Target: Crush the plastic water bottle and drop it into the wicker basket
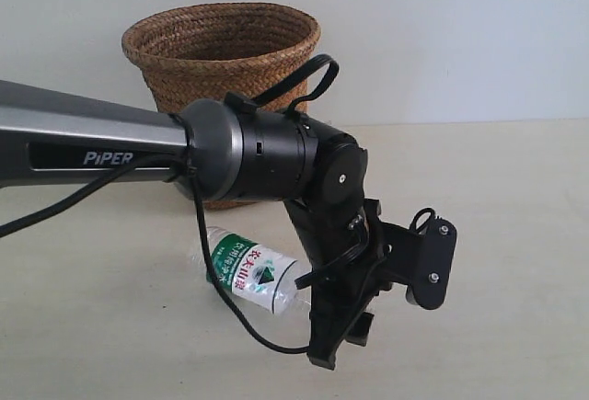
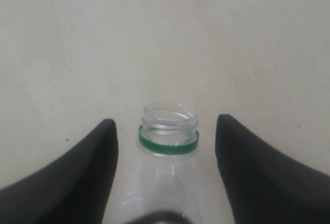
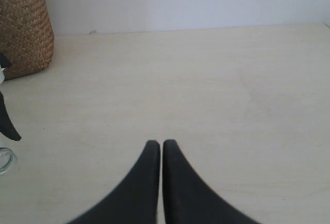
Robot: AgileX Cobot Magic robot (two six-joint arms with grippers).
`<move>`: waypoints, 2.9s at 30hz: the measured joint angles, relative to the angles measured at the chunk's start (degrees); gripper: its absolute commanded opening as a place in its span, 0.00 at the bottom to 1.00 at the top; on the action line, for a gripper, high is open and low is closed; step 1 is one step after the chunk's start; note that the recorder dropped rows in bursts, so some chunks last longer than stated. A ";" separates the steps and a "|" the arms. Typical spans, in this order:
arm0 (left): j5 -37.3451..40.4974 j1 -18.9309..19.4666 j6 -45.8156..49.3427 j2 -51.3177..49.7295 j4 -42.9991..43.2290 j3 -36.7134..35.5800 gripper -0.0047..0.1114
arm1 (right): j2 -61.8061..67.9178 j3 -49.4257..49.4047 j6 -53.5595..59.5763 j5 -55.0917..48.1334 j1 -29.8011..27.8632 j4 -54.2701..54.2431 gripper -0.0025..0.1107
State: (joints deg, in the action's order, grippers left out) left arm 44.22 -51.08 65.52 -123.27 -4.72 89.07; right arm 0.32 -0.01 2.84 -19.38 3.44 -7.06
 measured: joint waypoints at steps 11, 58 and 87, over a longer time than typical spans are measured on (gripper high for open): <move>-0.23 0.00 0.00 0.00 0.00 0.00 0.43 | 0.00 0.00 0.00 0.00 0.00 0.00 0.02; -2.68 0.00 -2.34 -2.79 0.95 0.00 0.07 | 0.00 0.00 0.00 0.00 0.00 0.00 0.02; -48.41 1.30 -30.43 20.02 -44.25 -13.51 0.07 | 0.00 0.00 0.00 0.00 0.00 0.00 0.02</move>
State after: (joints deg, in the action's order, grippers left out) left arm -4.19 -49.78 35.09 -103.25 -48.98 75.56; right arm 0.32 -0.01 2.84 -19.38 3.44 -7.06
